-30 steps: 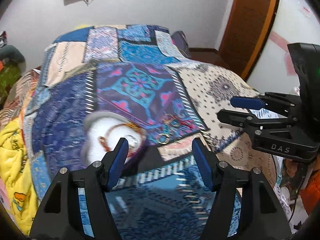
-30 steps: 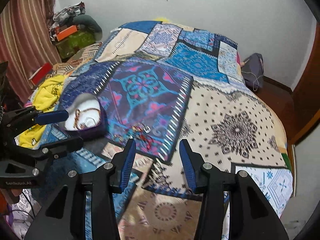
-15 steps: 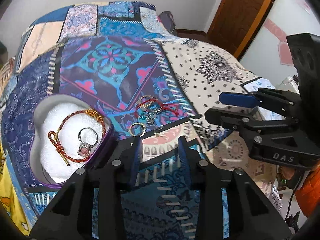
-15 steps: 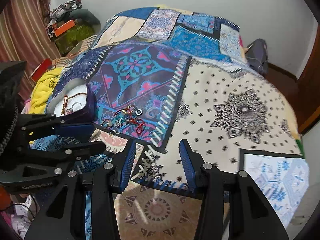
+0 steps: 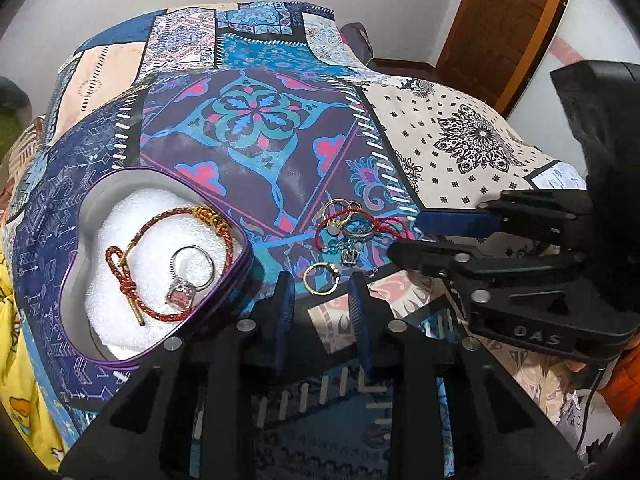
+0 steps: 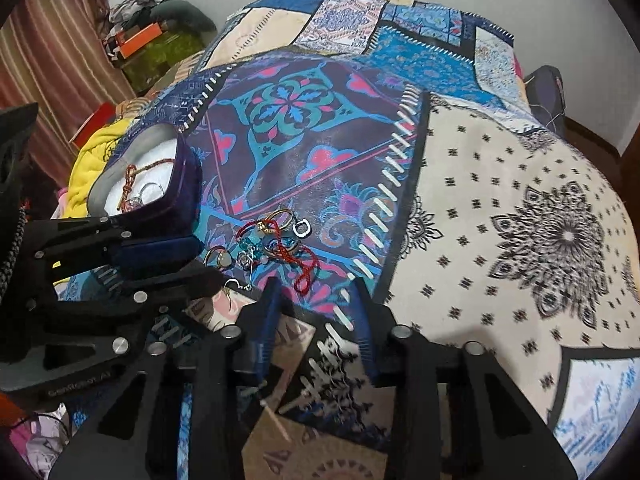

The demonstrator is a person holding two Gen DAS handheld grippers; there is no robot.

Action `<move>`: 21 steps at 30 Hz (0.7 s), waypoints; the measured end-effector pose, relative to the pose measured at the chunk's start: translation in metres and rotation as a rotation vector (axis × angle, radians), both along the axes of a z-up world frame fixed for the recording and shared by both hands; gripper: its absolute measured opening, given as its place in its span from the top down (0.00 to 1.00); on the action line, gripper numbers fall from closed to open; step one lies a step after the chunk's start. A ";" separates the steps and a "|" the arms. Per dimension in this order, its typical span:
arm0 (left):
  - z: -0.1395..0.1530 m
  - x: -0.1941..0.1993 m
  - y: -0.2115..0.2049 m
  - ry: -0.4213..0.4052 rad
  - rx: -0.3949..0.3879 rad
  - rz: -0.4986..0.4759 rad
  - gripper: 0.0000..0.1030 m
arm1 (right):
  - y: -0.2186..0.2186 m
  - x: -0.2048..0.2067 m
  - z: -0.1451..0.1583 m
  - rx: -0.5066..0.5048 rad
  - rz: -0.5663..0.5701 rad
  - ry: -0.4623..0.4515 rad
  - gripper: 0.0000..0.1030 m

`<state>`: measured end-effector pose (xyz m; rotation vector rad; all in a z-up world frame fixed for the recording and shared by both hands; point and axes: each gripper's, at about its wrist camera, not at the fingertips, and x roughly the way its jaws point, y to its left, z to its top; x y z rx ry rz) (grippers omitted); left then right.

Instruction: Organize jewelry

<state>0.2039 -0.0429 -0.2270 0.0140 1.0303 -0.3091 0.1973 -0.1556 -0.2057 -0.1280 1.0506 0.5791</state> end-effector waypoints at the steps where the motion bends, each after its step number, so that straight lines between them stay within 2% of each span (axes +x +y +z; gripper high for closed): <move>1: -0.001 0.001 -0.001 0.002 -0.004 -0.007 0.72 | 0.001 0.001 0.000 0.001 0.001 -0.001 0.71; 6: -0.004 0.005 -0.003 0.009 -0.025 -0.022 0.72 | 0.006 0.005 -0.001 0.019 0.018 0.013 0.85; 10: -0.004 0.006 -0.004 0.004 -0.017 -0.016 0.81 | 0.010 0.002 -0.001 0.026 0.036 0.009 0.94; 15: -0.003 0.006 -0.003 0.005 -0.017 -0.009 0.86 | 0.007 0.000 0.002 0.054 0.021 0.011 0.97; 16: -0.001 0.005 -0.003 0.004 -0.016 -0.012 0.98 | 0.006 -0.001 0.005 0.059 0.014 0.007 0.97; 21: 0.006 0.001 -0.002 -0.011 -0.005 -0.006 1.00 | -0.003 -0.004 0.018 0.069 -0.009 -0.023 0.98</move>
